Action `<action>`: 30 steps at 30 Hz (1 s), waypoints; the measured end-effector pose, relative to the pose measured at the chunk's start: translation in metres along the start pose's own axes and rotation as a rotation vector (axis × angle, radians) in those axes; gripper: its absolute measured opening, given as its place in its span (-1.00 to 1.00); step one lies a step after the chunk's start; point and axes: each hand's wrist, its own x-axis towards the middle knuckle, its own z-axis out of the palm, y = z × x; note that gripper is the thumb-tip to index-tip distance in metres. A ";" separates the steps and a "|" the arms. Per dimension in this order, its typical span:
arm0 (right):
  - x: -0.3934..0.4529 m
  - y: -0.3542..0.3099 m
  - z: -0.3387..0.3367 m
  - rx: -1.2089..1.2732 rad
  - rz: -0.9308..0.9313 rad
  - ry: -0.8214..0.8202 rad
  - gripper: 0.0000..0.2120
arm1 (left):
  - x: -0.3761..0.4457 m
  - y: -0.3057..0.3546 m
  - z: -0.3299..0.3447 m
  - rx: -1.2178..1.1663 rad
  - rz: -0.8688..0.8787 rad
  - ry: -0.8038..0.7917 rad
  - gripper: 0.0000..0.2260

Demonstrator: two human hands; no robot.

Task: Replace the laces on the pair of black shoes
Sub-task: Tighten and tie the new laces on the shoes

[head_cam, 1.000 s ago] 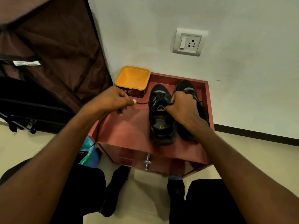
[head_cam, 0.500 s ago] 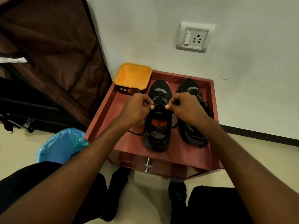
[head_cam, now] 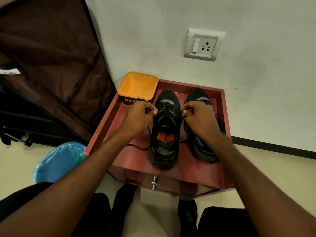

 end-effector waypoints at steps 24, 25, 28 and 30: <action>0.026 -0.008 0.030 -0.113 -0.064 0.022 -0.83 | 0.045 0.001 0.034 0.189 0.176 -0.025 -0.85; 0.026 -0.008 0.031 -0.119 -0.070 0.021 -0.81 | 0.045 0.000 0.035 0.180 0.162 -0.022 -0.82; 0.026 -0.007 0.031 -0.104 -0.067 0.008 -0.82 | 0.046 -0.002 0.037 0.106 0.102 -0.001 -0.76; 0.027 -0.006 0.030 -0.091 -0.055 -0.007 -0.85 | 0.045 -0.004 0.038 0.054 0.080 0.010 -0.76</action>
